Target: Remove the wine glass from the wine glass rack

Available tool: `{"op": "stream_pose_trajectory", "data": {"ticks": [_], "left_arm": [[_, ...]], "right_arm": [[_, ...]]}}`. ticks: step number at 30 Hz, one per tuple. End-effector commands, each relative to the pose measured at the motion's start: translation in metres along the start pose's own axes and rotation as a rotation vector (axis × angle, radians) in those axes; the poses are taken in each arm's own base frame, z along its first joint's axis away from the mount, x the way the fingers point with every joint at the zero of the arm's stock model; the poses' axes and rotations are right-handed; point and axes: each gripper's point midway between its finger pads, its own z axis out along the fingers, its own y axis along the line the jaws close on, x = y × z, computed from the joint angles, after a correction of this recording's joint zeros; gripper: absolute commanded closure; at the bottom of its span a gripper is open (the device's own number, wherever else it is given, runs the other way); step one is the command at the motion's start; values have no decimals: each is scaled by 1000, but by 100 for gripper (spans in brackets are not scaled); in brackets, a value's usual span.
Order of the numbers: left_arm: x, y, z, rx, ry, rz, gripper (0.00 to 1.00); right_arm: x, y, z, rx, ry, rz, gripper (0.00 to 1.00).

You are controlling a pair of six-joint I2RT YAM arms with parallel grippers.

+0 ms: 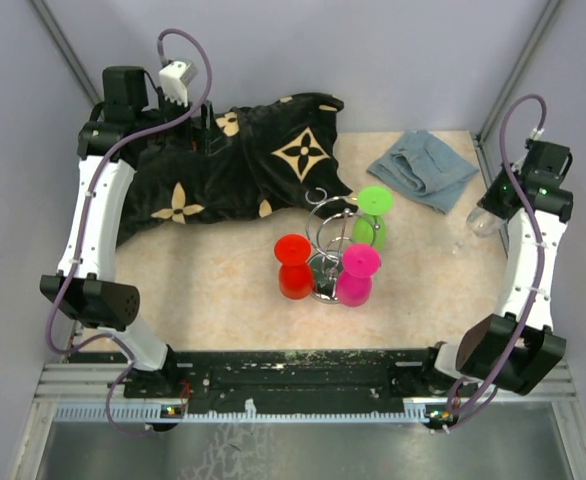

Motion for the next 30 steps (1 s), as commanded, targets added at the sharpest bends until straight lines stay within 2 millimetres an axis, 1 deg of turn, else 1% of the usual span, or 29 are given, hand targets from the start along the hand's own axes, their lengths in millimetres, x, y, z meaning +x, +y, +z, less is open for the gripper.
{"op": "stream_pose_trajectory", "data": {"ticks": [1,5,9,13,16,19,22,27,30], "left_arm": [[21,2,-3,-22,83,-27,0],[28,6,-2,-33,106,-24,0],[33,3,0,-5,122,-34,0],[33,1,1,5,122,-44,0],[33,1,1,8,125,-43,0],[37,1,2,10,140,-51,0],[41,1,2,12,154,-58,0],[42,2,2,6,157,-59,0],[42,3,1,0,156,-57,0]], "right_arm": [[-30,-10,-1,51,-175,-56,100],[-14,-19,22,68,-137,-68,100],[0,-25,41,86,-115,-100,100],[8,-31,57,100,-113,-132,100],[9,-33,64,104,-131,-155,100],[6,-35,69,106,-154,-167,100],[9,-33,74,93,-148,-171,100],[10,-29,73,72,-140,-167,99],[8,-24,67,52,-138,-167,86]]}}
